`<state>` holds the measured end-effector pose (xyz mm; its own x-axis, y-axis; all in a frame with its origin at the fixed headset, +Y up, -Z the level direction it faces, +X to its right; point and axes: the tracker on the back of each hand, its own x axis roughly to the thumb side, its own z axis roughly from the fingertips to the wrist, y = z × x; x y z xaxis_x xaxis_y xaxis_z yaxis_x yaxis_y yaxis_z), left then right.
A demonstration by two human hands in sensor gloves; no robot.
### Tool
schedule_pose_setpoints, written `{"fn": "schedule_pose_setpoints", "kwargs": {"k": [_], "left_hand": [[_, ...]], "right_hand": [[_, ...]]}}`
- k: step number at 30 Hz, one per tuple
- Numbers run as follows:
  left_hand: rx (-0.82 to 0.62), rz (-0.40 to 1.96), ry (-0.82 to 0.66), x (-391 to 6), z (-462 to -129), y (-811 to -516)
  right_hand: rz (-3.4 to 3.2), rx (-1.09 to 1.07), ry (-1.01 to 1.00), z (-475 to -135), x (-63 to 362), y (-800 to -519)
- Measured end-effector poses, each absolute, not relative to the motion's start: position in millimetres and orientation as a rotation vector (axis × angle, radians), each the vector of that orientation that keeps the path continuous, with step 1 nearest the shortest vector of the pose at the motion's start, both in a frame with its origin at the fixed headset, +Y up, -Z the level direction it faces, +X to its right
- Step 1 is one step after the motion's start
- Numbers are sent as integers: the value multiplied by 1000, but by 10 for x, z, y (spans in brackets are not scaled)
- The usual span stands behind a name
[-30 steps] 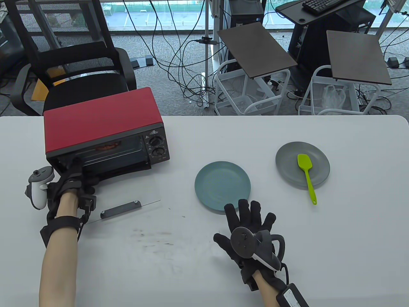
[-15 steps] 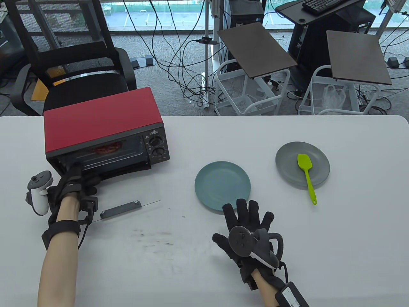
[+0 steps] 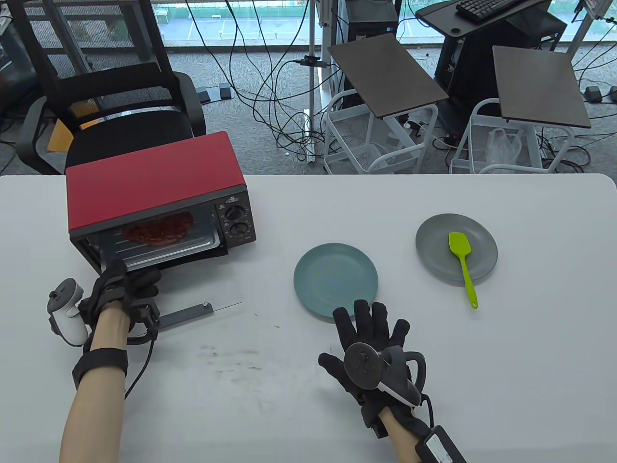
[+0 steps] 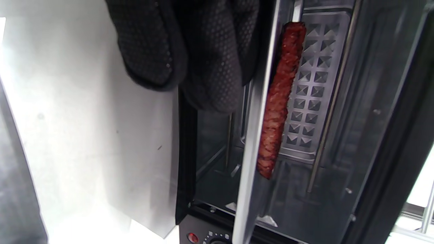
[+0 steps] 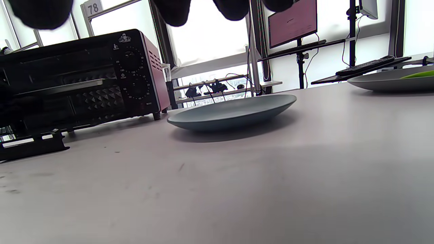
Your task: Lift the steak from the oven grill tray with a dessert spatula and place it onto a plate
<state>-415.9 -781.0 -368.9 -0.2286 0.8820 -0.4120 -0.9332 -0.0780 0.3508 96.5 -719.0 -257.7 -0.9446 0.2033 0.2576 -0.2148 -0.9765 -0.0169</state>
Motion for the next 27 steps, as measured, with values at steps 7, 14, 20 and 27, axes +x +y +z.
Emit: {"fn": "schedule_pose_setpoints", "kwargs": {"k": [7, 14, 20, 27], "left_hand": [[-54, 1724, 660, -4117, -3593, -7803], [8, 1755, 668, -4039, -3453, -7813], [25, 1774, 654, -4001, -3336, -7806], [41, 1765, 638, -3966, -3191, -7744]], "right_hand": [[2915, 386, -79, -2564, 955, -7189], [2915, 372, -77, -2558, 972, -7198], [2911, 358, -92, -2556, 993, -7194], [2898, 364, -86, -2563, 1002, -7194]]}}
